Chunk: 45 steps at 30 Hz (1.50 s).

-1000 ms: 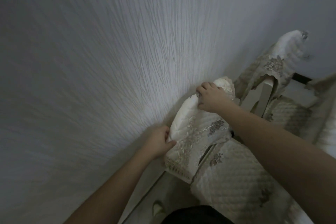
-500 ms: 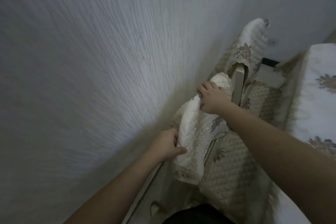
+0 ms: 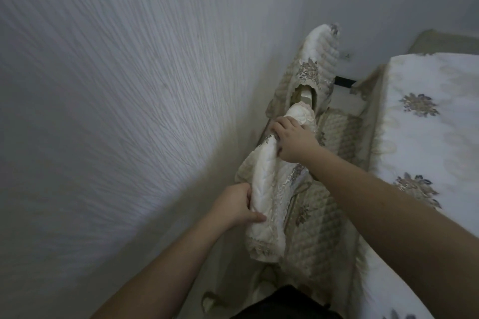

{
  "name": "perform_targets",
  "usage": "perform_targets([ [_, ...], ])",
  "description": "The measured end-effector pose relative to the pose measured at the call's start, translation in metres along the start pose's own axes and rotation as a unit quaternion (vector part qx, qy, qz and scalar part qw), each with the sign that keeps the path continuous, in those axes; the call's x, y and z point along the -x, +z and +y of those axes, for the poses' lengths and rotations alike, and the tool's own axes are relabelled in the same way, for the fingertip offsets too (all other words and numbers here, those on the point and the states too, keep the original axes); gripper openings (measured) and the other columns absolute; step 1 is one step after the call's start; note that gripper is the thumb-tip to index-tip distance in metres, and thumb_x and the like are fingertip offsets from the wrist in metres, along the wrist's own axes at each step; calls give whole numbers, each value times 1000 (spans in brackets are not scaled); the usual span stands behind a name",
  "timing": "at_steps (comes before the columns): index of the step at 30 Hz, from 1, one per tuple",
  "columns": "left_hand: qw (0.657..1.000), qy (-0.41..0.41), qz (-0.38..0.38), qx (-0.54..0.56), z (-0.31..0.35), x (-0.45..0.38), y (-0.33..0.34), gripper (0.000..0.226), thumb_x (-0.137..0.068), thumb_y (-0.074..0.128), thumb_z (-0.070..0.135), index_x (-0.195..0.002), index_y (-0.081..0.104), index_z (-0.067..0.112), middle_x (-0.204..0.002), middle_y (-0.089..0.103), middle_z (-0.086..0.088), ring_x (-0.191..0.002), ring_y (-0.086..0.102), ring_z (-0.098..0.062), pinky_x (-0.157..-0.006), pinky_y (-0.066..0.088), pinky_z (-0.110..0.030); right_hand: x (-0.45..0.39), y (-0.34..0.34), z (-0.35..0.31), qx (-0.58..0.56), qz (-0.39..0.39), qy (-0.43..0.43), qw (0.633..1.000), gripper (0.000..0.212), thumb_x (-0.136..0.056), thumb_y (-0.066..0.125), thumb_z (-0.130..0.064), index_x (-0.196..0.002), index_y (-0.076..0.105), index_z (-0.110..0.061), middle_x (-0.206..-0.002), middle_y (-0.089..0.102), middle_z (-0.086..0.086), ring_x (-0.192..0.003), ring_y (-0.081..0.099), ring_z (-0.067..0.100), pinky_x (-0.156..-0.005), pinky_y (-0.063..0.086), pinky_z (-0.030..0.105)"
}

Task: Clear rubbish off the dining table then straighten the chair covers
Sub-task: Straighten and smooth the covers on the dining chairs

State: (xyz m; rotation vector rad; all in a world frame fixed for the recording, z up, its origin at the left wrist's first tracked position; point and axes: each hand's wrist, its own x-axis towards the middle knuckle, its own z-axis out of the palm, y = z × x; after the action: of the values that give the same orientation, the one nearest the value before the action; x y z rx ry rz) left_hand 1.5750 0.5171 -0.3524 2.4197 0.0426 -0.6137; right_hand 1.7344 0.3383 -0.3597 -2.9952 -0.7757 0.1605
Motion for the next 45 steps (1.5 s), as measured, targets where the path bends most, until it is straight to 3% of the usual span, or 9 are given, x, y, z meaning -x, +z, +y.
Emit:
perform_targets([
  [8,1000,9,3,-22,2,3,2,47,-64,81,49,-87,57,17,-80,64,5,-70,59,-10,-60,50,-31,9,1,-2,-36,-2,7,999,57,-78,56,-16,-132,40,-19,-145,32,1,-139,24,21,-96,42,47],
  [12,999,5,-8,-32,3,-4,-6,50,-81,57,63,-78,59,13,-73,65,1,-66,60,-14,-61,47,-32,23,-4,-1,-68,-50,35,996,77,-86,53,-16,-151,13,-21,-159,8,-3,-147,7,19,-110,31,50],
  [17,998,-1,68,12,8,-33,-17,53,-91,40,58,-68,58,14,-65,65,-2,-67,64,-24,-67,52,-36,71,-8,-14,-181,-83,154,968,79,-91,46,-18,-153,-3,-21,-161,0,1,-142,22,29,-111,29,45],
  [21,986,26,139,89,36,-60,-19,38,-91,57,43,-105,56,8,-99,63,-7,-92,60,-25,-72,42,-29,115,9,-48,-255,-105,190,942,68,-98,40,-33,-152,6,-8,-157,15,16,-140,26,33,-113,26,43],
  [27,998,23,48,38,43,-75,1,98,-77,75,35,-149,14,8,-143,43,-15,-128,45,-31,-97,38,-31,141,20,-110,-326,-104,212,915,67,-94,42,-53,-141,29,-8,-136,47,17,-118,51,32,-95,43,44],
  [33,998,46,14,47,21,-71,5,116,-69,83,28,-151,2,12,-142,42,-15,-125,47,-31,-95,40,-31,153,48,-167,-395,-55,310,863,100,-87,61,-40,-152,-10,-12,-153,23,17,-133,37,33,-102,34,39],
  [37,998,37,17,40,15,-61,13,103,-75,77,30,-148,7,10,-135,48,-19,-117,52,-35,-89,42,-33,157,57,-180,-448,-25,397,801,95,-81,64,-37,-151,5,-10,-145,37,16,-128,43,31,-103,39,40],
  [41,999,33,24,20,22,-59,14,93,-80,71,28,-146,9,6,-131,50,-21,-113,54,-37,-86,45,-35,159,51,-178,-483,-51,450,749,57,-92,55,-31,-137,31,-6,-130,50,16,-115,51,30,-91,41,31],
  [45,999,32,23,7,23,-62,11,95,-82,70,26,-147,5,4,-135,46,-22,-118,51,-37,-88,43,-36,151,50,-180,-435,-67,437,784,60,-93,55,-32,-138,30,-2,-136,46,19,-122,48,33,-95,41,35],
])
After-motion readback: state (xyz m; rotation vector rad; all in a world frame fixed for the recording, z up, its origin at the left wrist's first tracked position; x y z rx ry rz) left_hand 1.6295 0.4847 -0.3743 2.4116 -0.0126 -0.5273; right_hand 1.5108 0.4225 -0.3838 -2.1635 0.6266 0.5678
